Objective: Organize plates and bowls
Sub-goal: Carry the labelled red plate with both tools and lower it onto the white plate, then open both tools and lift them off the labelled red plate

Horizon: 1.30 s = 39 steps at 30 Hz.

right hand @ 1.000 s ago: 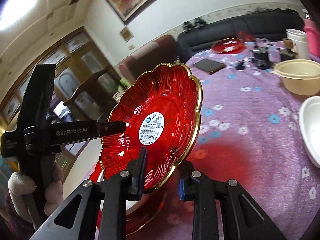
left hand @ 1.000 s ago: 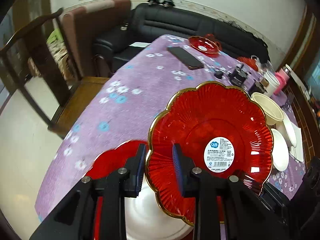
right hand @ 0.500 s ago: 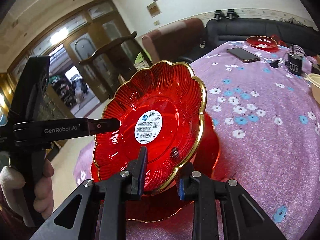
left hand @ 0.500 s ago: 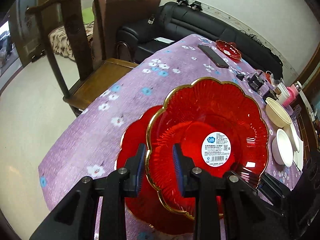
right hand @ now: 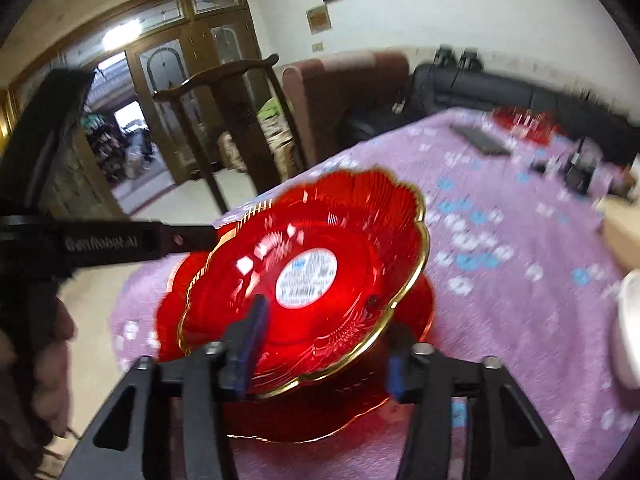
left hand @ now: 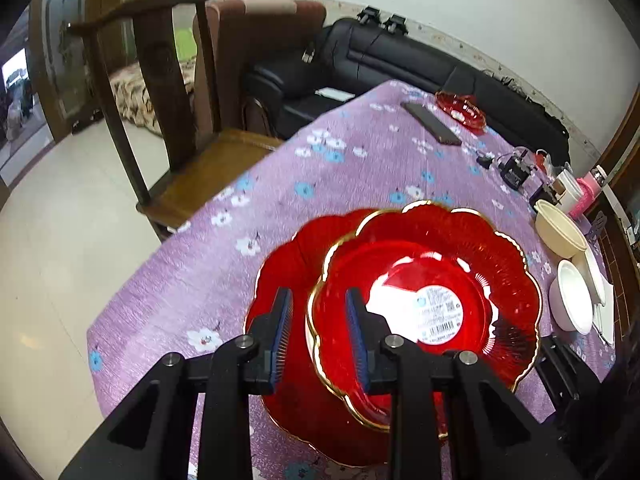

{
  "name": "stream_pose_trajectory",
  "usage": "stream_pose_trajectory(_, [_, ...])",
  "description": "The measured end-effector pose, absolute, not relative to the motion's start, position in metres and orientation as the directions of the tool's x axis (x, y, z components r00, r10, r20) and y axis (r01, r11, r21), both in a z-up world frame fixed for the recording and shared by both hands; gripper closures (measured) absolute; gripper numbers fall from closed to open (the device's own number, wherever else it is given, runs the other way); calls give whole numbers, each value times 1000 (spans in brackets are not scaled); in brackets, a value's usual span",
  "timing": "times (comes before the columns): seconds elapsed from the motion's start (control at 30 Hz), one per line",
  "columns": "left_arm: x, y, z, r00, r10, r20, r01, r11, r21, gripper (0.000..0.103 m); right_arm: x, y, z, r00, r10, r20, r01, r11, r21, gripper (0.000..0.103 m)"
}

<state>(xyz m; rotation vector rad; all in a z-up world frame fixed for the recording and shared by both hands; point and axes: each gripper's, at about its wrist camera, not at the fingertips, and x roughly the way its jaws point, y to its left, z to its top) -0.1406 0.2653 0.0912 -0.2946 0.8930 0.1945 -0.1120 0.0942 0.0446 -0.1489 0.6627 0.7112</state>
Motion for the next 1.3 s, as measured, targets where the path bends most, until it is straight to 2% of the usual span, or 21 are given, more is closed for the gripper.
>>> stream_pose_trajectory(0.07, [-140, 267, 92, 623, 35, -781, -284, 941, -185, 69, -119, 99, 46, 598, 536, -595, -650, 760, 32, 32])
stream_pose_trajectory(0.13, [-141, 268, 93, 632, 26, -775, -285, 937, -201, 68, -126, 104, 46, 632, 515, -579, -648, 761, -30, 31])
stream_pose_trajectory(0.23, [-143, 268, 94, 641, 25, -768, -284, 936, -207, 68, -130, 105, 48, 635, 528, -564, -661, 749, -43, 30])
stream_pose_trajectory(0.27, [-144, 269, 94, 642, 25, -767, -284, 936, -207, 68, -130, 103, 50, 626, 545, -558, -669, 743, -25, 30])
stream_pose_trajectory(0.3, [-143, 269, 94, 643, 24, -766, -283, 936, -209, 68, -129, 100, 53, 617, 563, -549, -675, 738, -2, 27])
stream_pose_trajectory(0.33, [-143, 269, 94, 645, 22, -764, -283, 935, -212, 68, -128, 98, 55, 610, 575, -545, -678, 735, 16, 19])
stream_pose_trajectory(0.4, [-144, 270, 94, 649, 18, -761, -282, 934, -218, 68, -122, 92, 56, 579, 604, -548, -685, 725, 76, 14])
stream_pose_trajectory(0.67, [-147, 274, 93, 660, -8, -751, -265, 933, -243, 68, -95, 55, 64, 440, 742, -506, -673, 646, 360, 13])
stream_pose_trajectory(0.77, [-149, 277, 93, 666, -16, -746, -264, 930, -256, 68, -87, 33, 68, 468, 759, -453, -625, 646, 438, 13])
stream_pose_trajectory(0.87, [-151, 279, 95, 675, -14, -738, -264, 929, -259, 67, -82, 15, 70, 554, 708, -438, -536, 706, 463, 14])
stream_pose_trajectory(0.9, [-151, 279, 96, 677, -13, -736, -263, 929, -259, 67, -81, 12, 69, 582, 677, -450, -504, 735, 455, 24])
stream_pose_trajectory(0.93, [-151, 279, 96, 679, -13, -734, -263, 929, -259, 67, -80, 11, 69, 598, 654, -463, -480, 755, 446, 46])
stream_pose_trajectory(1.0, [-151, 278, 96, 681, -12, -732, -262, 930, -259, 66, -74, 12, 64, 603, 626, -494, -448, 778, 440, 65])
stream_pose_trajectory(1.3, [-148, 269, 92, 677, -29, -736, -239, 937, -256, 66, -76, 41, 45, 510, 651, -563, -510, 755, 411, 65])
